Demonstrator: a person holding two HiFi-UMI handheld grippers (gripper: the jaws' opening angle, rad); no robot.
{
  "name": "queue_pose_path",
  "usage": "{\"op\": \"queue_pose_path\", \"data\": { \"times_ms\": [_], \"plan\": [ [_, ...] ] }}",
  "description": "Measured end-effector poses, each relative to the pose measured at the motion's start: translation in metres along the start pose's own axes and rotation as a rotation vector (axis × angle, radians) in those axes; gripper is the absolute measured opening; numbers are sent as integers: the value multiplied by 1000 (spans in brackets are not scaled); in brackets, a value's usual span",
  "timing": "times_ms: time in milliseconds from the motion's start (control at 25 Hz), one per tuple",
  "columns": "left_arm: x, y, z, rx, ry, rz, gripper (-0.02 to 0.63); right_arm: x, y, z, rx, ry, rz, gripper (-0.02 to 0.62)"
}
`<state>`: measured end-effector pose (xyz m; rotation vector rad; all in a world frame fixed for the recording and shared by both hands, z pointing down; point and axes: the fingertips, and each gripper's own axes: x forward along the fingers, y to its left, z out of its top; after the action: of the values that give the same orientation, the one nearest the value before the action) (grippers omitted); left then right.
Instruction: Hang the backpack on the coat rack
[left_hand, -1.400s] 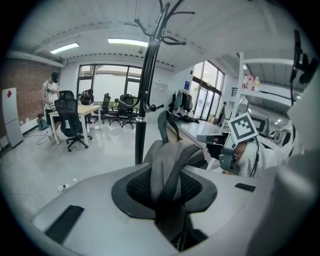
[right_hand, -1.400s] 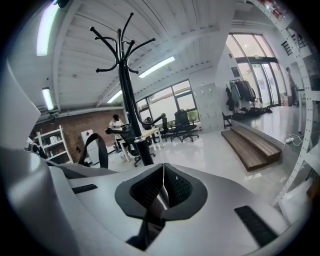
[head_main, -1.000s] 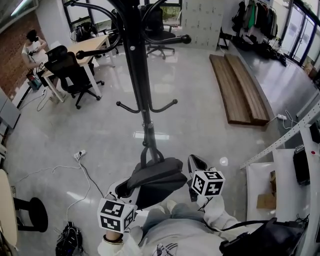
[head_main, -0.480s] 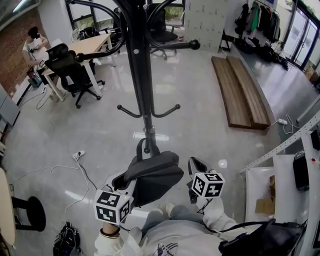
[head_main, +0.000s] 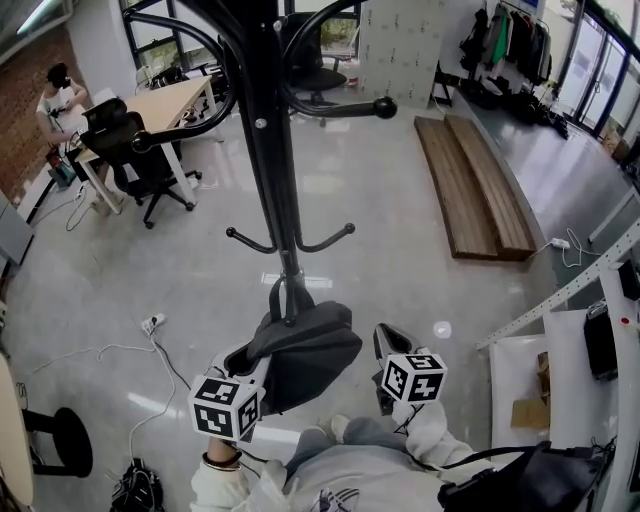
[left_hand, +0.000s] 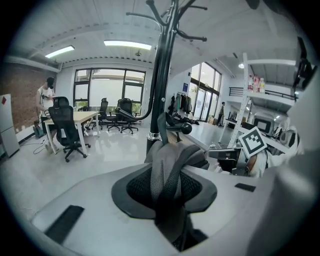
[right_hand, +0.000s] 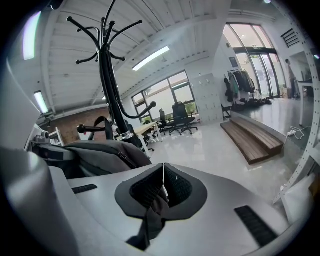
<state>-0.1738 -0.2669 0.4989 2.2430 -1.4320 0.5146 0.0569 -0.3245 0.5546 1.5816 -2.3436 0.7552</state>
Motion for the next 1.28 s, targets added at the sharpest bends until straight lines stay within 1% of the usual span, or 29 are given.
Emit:
{"op": "queue_pose_path", "data": {
  "times_ms": [320, 600, 880, 1080, 1280],
  "plan": [
    [21, 6, -10, -3, 10, -5, 92, -3, -14, -4, 5, 13, -30, 14],
    [30, 21, -25, -44, 30, 2, 92, -3, -11, -8, 4, 28, -43, 14],
    [40, 29, -31, -63, 5, 3, 94, 0, -8, -12, -3, 42, -35, 14],
    [50, 32, -37, -51, -17, -4, 103, 2, -6, -14, -11, 52, -31, 14],
    [57, 27, -42, -17, -57, -17, 107, 0, -6, -20, -12, 64, -37, 14]
  ]
}}
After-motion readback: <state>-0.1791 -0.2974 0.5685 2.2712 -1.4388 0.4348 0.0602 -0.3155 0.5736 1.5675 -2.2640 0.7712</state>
